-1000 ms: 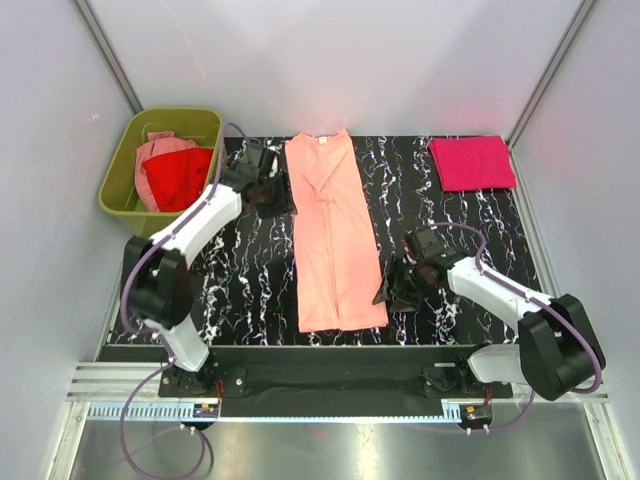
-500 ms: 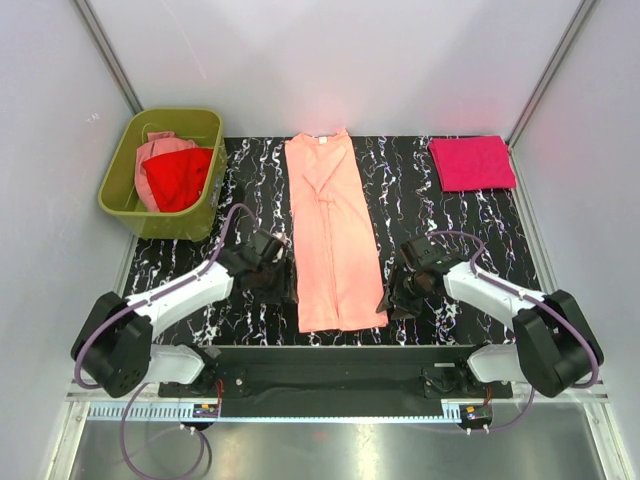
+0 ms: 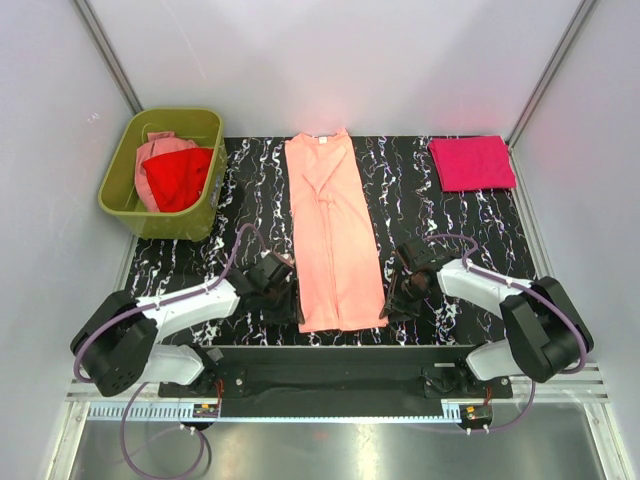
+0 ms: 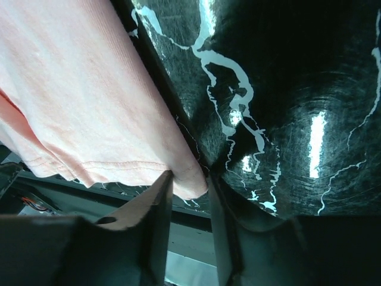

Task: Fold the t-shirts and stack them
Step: Fold the tshirt

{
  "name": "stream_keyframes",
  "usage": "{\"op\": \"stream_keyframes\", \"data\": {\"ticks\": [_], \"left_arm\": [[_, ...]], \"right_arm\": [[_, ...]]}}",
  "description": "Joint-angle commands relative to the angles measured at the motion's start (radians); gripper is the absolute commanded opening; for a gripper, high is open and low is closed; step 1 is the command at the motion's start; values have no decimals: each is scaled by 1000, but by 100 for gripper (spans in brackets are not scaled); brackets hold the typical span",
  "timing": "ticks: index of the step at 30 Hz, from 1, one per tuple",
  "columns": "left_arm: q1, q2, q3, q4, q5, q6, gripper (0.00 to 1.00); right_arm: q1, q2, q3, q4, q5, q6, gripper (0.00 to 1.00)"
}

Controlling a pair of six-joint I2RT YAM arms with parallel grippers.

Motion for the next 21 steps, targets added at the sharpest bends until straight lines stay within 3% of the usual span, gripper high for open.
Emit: {"op": "stream_keyframes", "data": {"ticks": [1, 9, 14, 16, 18, 21], "left_arm": [[-22, 26, -10, 51, -16, -35, 50], [-38, 30, -36, 77, -11, -64, 45], [-45, 26, -45, 77, -9, -81, 35], [-50, 23, -47, 74, -6, -87, 27], [-48, 17, -42, 56, -6, -89, 12], [-48, 3, 2, -28, -54, -69, 0]], "right_arm": [[10, 15, -14, 28, 29, -12, 35], [10, 5, -34, 51, 9, -9, 23], [12, -10, -43, 52, 6, -4, 11], [12, -19, -52, 58, 2, 0, 4], [15, -34, -60, 67, -9, 8, 0], [25, -60, -64, 75, -20, 25, 0]]}}
